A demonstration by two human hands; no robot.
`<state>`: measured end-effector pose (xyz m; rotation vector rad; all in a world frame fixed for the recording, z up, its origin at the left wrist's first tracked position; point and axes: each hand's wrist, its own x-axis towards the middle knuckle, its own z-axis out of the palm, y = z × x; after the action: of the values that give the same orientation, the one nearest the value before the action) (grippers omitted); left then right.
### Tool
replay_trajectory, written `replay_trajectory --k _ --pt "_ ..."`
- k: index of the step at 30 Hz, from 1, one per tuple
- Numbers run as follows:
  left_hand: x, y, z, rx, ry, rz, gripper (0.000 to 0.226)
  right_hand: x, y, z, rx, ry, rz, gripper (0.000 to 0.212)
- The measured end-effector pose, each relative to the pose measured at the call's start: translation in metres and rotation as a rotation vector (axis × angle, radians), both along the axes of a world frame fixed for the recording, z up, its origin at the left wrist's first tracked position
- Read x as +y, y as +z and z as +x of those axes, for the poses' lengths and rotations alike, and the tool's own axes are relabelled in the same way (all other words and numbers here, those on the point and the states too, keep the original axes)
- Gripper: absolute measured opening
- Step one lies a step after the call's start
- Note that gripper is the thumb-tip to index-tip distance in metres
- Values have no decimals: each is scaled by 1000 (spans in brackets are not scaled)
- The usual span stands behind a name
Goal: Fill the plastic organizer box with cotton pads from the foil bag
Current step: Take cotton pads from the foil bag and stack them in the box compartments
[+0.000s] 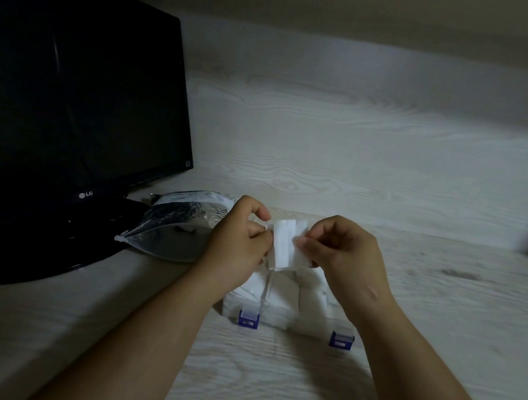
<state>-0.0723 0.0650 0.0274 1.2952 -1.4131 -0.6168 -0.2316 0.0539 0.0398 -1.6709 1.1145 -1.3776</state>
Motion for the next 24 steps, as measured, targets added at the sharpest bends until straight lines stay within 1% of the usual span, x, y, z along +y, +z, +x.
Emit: replay_trajectory --k 3,6,9,12,15,17,19,22,24 --pt "3 2 -1 2 -58 0 19 2 -1 1 101 -46 31 14" --pt "4 2 -2 -1 -91 -4 17 0 -2 -1 160 -36 79 14" --pt "4 3 -3 -5 -86 -14 15 -2 -2 -2 133 24 101 14" --pt "4 4 -5 -3 -80 -31 10 -3 1 -7 95 48 124 19" --pt "1 1 -8 -50 -106 -54 16 -4 5 -14 68 51 153 20" --pt "-2 -5 -11 -137 -84 -76 24 -4 9 -18 76 50 182 18" --pt "-4 -9 -12 -289 -30 -107 25 -5 10 -21 104 53 211 13" --pt "-1 -9 -15 -587 13 -157 12 -6 12 -27 177 61 261 8" --pt "2 -7 -19 -690 -18 -196 4 -7 13 -31 245 70 309 9"
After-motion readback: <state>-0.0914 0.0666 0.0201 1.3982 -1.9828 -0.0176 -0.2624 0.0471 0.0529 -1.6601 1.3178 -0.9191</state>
